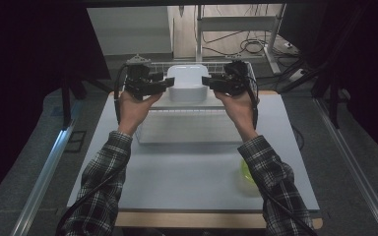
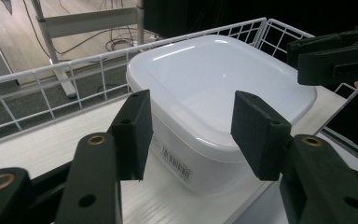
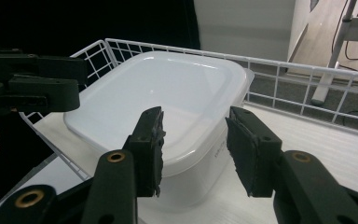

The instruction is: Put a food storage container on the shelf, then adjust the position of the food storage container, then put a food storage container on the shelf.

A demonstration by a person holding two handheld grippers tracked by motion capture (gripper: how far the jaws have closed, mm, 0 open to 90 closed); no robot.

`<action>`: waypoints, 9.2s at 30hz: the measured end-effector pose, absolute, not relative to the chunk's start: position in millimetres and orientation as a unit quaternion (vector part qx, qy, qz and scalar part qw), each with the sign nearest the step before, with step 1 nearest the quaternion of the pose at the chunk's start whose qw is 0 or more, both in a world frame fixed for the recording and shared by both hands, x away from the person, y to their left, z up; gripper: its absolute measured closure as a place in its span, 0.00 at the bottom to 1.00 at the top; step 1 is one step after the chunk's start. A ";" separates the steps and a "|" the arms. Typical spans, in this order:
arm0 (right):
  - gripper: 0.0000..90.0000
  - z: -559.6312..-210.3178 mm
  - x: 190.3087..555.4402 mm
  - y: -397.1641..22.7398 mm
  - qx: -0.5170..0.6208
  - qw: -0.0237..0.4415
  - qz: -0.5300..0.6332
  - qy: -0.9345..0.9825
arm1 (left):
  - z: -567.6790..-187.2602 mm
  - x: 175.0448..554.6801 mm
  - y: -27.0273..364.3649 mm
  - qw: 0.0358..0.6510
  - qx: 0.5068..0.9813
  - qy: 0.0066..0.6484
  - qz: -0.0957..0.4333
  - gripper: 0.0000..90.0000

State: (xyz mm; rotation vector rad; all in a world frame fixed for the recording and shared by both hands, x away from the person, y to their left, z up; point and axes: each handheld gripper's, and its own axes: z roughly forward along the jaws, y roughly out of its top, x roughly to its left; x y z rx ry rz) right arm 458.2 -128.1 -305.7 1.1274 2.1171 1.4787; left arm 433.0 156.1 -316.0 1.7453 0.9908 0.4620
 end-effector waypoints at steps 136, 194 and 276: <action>0.99 -477.9 295.8 -304.4 0.477 0.184 0.350 0.785 | -505.0 250.2 170.7 0.428 0.821 0.315 0.208 0.03; 0.99 -515.7 346.8 -164.3 0.377 0.023 0.381 0.844 | -512.8 251.8 165.8 0.405 0.835 0.317 0.195 0.03; 0.68 -491.9 362.8 -167.6 0.418 -0.064 0.420 0.803 | -518.6 240.8 168.9 0.397 0.840 0.318 0.190 0.01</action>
